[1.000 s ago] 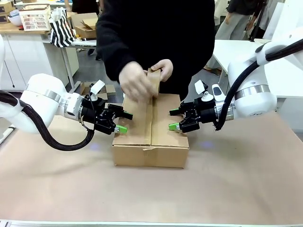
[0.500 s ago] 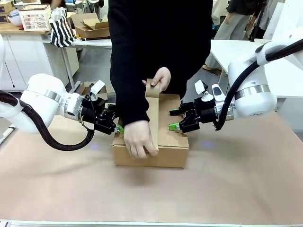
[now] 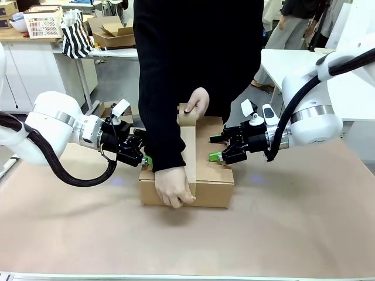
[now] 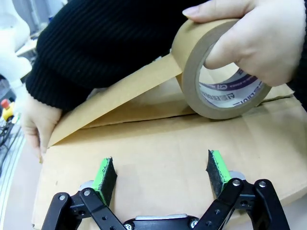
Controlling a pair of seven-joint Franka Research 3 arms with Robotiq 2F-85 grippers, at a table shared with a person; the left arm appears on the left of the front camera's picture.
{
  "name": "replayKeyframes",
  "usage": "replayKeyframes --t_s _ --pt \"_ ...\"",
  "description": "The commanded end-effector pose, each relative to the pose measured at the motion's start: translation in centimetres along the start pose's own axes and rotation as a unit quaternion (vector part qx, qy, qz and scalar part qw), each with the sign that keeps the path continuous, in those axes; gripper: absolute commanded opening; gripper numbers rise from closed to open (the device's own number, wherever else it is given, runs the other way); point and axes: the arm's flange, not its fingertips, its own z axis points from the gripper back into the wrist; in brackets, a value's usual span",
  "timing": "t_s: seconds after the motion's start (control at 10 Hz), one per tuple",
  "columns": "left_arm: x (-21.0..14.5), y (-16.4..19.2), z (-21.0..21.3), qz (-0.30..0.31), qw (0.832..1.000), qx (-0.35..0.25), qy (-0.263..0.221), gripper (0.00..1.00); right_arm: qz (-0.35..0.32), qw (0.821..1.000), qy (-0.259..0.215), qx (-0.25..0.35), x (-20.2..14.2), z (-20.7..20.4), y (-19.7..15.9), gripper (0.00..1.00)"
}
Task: Pack the gift set into the box.
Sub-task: Press and hold the closed box until the human finishes sealing it.
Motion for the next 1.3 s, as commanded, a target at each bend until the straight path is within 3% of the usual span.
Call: replayKeyframes --t_s 0.0,1.2 --pt "0.05 -0.06 0.03 -0.006 1.000 -0.003 -0.003 1.00 -0.002 1.000 0.003 -0.002 -0.18 -0.03 0.07 1.00" --pt "0.05 -0.06 0.03 -0.006 1.000 -0.003 -0.003 1.00 -0.002 1.000 0.003 -0.002 -0.18 -0.03 0.07 1.00"
